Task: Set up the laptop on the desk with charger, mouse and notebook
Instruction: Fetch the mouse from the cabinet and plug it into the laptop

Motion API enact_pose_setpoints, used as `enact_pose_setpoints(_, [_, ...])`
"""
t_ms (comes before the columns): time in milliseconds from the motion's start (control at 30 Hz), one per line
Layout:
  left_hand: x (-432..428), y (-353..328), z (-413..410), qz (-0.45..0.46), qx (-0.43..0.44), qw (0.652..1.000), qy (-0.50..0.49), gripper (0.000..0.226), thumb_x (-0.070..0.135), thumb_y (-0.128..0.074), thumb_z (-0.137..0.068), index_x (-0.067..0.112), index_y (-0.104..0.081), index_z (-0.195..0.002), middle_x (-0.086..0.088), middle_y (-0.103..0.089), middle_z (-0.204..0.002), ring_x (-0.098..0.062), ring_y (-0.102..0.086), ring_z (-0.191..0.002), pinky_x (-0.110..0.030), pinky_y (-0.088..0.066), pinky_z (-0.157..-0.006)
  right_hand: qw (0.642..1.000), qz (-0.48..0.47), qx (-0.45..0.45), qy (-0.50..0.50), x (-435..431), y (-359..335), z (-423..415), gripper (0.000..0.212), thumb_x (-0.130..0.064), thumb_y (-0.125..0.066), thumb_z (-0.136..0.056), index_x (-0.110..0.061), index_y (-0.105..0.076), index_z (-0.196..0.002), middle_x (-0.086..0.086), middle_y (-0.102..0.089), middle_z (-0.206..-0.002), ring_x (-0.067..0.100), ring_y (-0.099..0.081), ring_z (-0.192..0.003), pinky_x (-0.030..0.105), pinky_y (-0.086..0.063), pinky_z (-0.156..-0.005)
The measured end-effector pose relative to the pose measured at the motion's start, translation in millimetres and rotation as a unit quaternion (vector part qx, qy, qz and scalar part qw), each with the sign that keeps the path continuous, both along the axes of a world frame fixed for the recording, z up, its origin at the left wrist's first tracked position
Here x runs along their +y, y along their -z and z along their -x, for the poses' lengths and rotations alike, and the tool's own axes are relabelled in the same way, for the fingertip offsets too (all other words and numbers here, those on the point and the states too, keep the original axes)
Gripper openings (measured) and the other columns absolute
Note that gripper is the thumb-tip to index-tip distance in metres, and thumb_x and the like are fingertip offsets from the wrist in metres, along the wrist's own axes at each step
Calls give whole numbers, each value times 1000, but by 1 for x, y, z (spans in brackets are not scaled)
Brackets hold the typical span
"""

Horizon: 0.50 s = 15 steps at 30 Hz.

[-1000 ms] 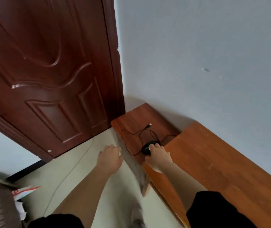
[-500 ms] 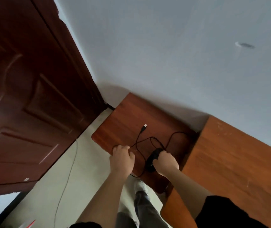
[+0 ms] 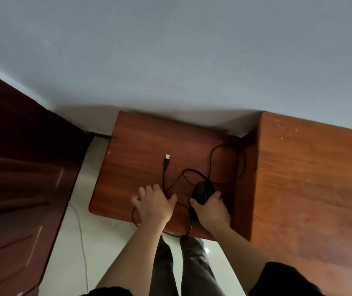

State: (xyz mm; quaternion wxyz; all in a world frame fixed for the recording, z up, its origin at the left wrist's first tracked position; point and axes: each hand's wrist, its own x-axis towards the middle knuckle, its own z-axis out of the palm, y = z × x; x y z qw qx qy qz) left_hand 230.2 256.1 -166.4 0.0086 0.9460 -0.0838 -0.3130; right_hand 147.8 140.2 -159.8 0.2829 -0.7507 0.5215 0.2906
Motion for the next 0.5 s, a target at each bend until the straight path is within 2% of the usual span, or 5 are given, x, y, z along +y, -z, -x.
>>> enact_pose_setpoints(100, [2,8,-1,-36,12,999,-2,50,63,-43,-86,22,-69,-95,-2,-58,-112,-25,-39,-119,-47,-27,-101,1000,21,-4,19,5,8,-2,73,-57,-60,-84,-6,-33,-128,16,-53,-129,34,-55,-115,39,-47,-84])
enact_pose_setpoints(267, [3,13,-8,0,74,997,-35,34,48,-53,-88,20,-72,-81,-2,-56,-106,-27,-37,-118,-48,-26,-103,999,30,-11,25,9,14,-6,71,-54,-60,-84,-4,-31,-127,17,-53,-126,34,-57,-113,38,-47,-82])
enact_pose_setpoints(367, [7,5,-14,32,77,994,-72,28,40,-55,-89,20,-66,-72,3,-53,-81,-27,-39,-118,-49,-25,-103,999,7,-15,35,8,11,-4,72,-50,-60,-85,-2,-29,-129,19,-53,-128,36,-57,-113,39,-47,-83])
enact_pose_setpoints(433, [13,-5,-15,68,64,991,-96,24,35,-55,-90,21,-62,-73,8,-48,-67,-24,-44,-117,-49,-22,-107,998,-16,-20,50,10,3,1,73,-49,-62,-85,-1,-30,-130,20,-55,-127,37,-58,-111,39,-47,-83])
enact_pose_setpoints(500, [20,-17,-17,101,46,988,-105,15,32,-56,-91,23,-58,-80,8,-53,-71,-23,-54,-111,-50,-16,-112,997,-32,-34,67,14,-11,6,73,-48,-64,-83,-1,-32,-129,20,-58,-124,37,-59,-110,38,-48,-82])
